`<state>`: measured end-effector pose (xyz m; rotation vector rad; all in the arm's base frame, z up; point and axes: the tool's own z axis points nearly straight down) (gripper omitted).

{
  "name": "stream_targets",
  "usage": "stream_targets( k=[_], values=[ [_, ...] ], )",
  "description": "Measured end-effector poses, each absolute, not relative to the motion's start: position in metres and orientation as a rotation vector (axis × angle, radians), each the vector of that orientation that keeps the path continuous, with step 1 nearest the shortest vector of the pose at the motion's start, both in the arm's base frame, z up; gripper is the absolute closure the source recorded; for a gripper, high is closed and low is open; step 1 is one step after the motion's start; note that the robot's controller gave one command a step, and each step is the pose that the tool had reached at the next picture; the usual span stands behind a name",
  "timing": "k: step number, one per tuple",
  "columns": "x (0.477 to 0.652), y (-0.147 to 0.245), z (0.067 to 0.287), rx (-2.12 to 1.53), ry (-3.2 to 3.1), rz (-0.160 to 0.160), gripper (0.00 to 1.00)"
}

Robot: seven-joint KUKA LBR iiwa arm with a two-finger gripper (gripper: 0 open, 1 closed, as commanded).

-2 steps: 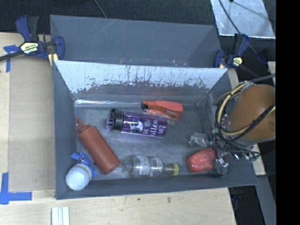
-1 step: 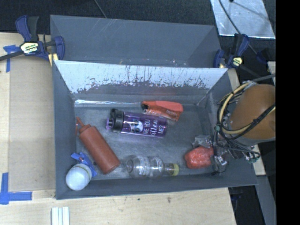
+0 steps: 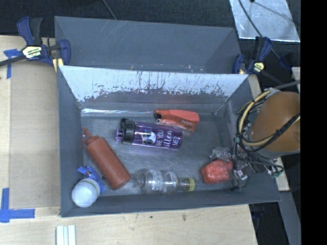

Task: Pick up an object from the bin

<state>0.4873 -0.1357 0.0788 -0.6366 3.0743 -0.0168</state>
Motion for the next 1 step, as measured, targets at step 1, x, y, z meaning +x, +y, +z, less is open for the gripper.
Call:
stream_targets(
  k=[1],
  values=[
    [0.4866, -0.1352, 0.0822, -0.637, 3.074, -0.014, 1.0]
  ],
)
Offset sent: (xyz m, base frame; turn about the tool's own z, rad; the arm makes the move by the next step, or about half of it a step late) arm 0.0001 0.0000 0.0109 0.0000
